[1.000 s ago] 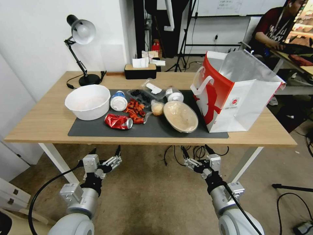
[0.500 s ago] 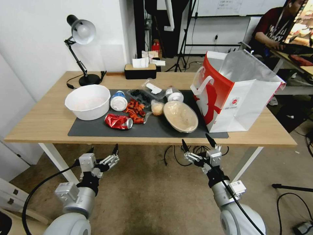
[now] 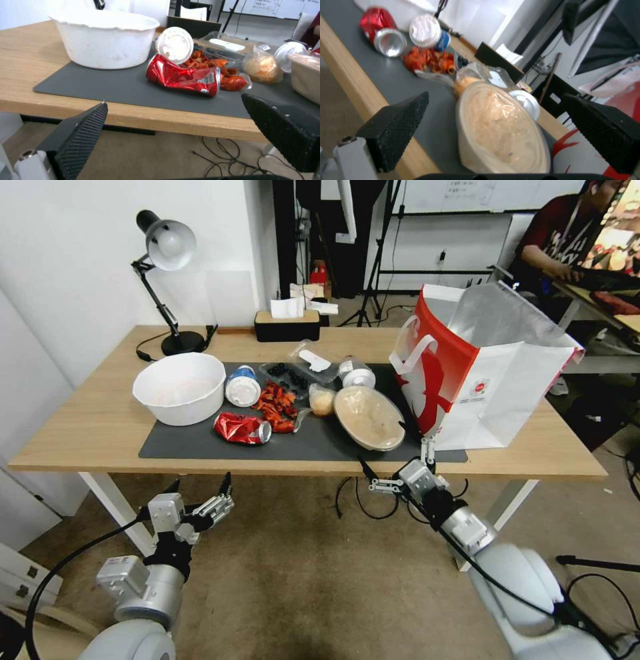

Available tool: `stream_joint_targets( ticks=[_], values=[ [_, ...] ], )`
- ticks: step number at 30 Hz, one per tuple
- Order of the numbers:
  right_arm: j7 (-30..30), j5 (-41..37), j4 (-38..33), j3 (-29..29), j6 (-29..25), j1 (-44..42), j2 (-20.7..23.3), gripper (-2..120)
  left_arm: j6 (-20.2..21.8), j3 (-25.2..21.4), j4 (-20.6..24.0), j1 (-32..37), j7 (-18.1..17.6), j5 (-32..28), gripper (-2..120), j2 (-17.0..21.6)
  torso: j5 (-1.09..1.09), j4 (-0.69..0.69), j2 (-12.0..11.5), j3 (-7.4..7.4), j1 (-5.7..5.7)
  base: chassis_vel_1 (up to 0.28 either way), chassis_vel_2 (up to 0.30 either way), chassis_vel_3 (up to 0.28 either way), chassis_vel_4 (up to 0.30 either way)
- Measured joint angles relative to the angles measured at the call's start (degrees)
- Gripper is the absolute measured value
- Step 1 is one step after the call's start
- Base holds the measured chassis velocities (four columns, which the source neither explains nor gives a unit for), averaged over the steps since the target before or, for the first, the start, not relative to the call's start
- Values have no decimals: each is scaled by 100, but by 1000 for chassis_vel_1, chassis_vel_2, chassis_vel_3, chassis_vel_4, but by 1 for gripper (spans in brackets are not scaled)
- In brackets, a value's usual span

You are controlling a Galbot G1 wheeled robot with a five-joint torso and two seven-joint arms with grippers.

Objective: Pick up the trash from the table and place it into the takeout bag.

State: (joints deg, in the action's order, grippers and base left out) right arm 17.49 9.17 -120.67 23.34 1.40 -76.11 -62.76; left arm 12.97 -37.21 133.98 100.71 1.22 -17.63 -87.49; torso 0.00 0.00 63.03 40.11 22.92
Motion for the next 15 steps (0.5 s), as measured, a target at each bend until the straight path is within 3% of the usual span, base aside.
stream_joint_targets(
  ticks=[5,9,15],
  values=[
    [-1,-488,273,-460,747,559,494,100,-16,0,5,15,-30,10,100,-25,1,0,-1,1,0,0,0,0,0],
    [-208,-908,286,-748,1305,910,641,100,-26,-35,-24,2,-54,10,100,-23,1,-1,0,0,0,0,0,0,0],
    [-440,-924,388,-1056,1636,1294,694,100,-53,-68,-112,-24,-87,7,100,-15,0,0,-1,0,0,0,0,0,0]
  ],
)
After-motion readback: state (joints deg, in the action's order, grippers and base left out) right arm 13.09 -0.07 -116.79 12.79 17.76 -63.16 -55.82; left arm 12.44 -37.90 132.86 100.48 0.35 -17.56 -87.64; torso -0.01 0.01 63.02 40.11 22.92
